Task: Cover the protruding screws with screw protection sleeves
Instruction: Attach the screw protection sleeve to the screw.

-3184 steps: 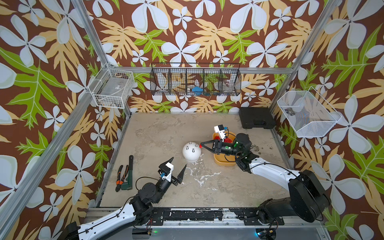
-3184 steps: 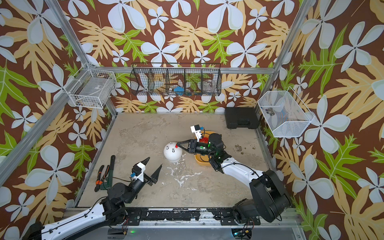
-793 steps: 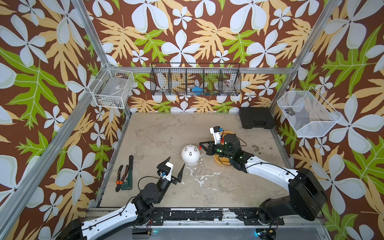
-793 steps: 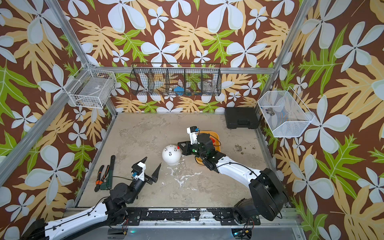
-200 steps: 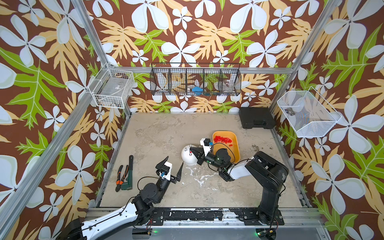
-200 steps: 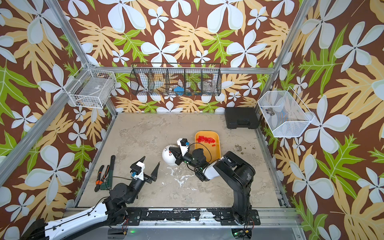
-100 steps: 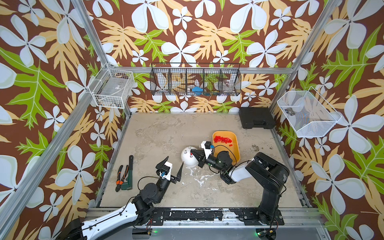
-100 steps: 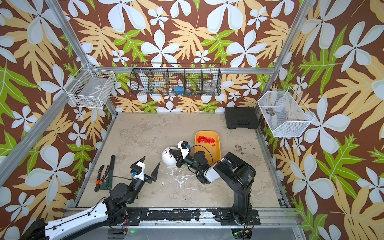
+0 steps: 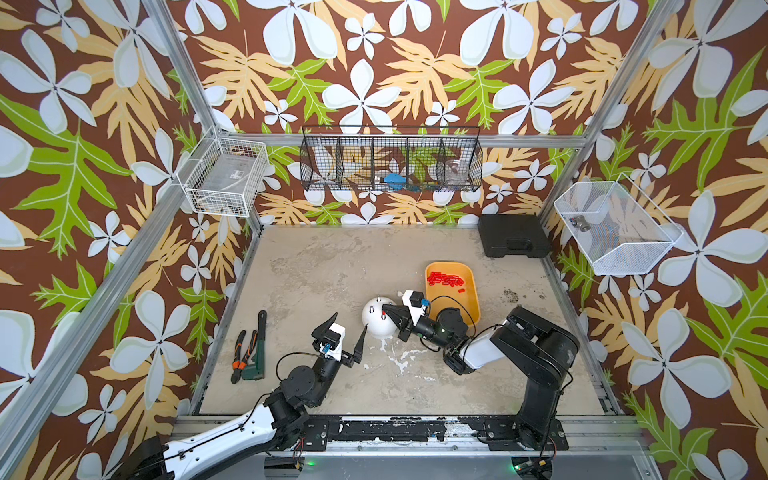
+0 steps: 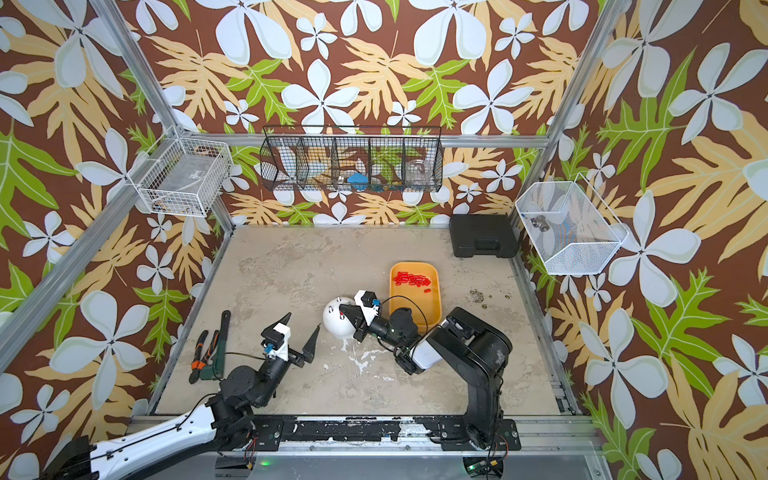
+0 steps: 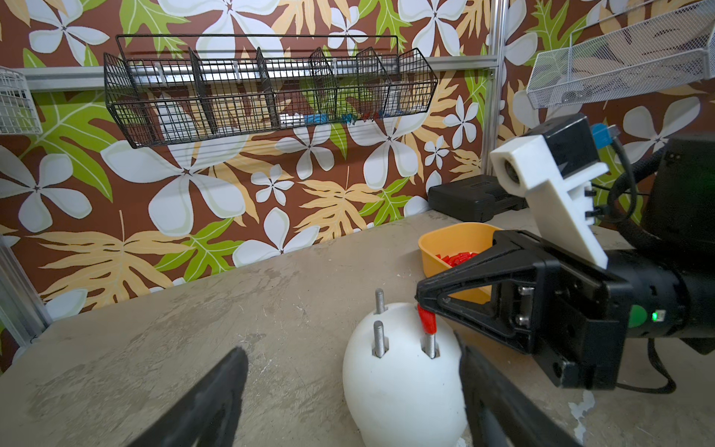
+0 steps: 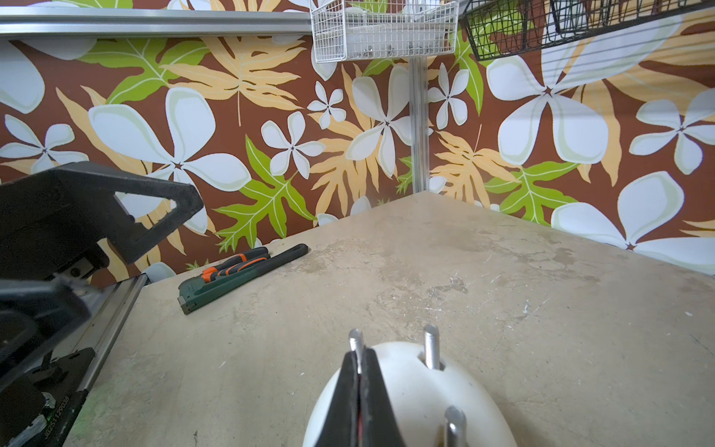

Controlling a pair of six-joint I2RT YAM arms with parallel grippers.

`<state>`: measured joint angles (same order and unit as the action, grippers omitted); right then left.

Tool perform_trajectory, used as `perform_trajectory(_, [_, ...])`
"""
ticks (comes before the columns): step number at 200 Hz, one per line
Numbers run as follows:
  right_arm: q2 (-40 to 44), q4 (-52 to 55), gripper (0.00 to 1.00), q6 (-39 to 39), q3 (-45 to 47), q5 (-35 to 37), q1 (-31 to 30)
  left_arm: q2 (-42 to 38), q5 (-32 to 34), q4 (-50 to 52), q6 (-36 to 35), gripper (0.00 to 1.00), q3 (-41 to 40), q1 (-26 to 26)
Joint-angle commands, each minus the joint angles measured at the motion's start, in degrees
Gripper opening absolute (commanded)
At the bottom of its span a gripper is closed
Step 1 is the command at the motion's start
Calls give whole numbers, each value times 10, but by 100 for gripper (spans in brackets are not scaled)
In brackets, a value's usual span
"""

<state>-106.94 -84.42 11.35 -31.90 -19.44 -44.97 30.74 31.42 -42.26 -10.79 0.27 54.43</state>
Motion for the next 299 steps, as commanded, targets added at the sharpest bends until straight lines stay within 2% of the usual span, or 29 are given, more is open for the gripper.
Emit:
perform_trajectory(1, [4, 19, 0, -22, 6, 1, -4, 0, 2, -17, -4, 86, -10, -1])
perform_trajectory(46, [13, 37, 0, -56, 16, 31, -12, 0, 3, -18, -5, 86, -10, -1])
perform_trajectory(102, [8, 84, 0, -83, 1, 27, -18, 4, 3, -18, -5, 86, -9, -1])
perform_trajectory(181, [4, 76, 0, -50, 10, 52, -19, 6, 0, -19, -4, 86, -9, -1])
perform_trajectory(189, [8, 69, 8, -47, 12, 52, -18, 6, 0, -19, -4, 86, -9, -1])
perform_trajectory(205, [27, 71, 31, -38, 14, 51, -17, 9, 0, -20, -4, 86, -9, -1])
perform_trajectory(230, [89, 108, 48, -12, 11, 52, -15, 13, 0, -24, -2, 87, -8, 0])
perform_trajectory(241, [124, 137, 56, 2, 3, 50, -10, 20, 4, -31, 5, 91, -9, -2])
perform_trajectory(255, [168, 179, 58, 28, -8, 36, 0, 31, 2, -32, 29, 96, 1, -9])
perform_trajectory(264, [197, 204, 59, 44, -14, 30, 8, 41, -21, 6, 59, 97, 30, -26])
perform_trajectory(278, [244, 266, 59, 60, -27, 52, 19, 72, -81, 86, 132, 97, 97, -76])
perform_trajectory(289, [283, 303, 59, 68, -27, 65, 27, 111, -116, 139, 199, 93, 152, -111])
perform_trajectory(299, [314, 344, 60, 72, -28, 90, 35, 149, -183, 186, 256, 90, 198, -138])
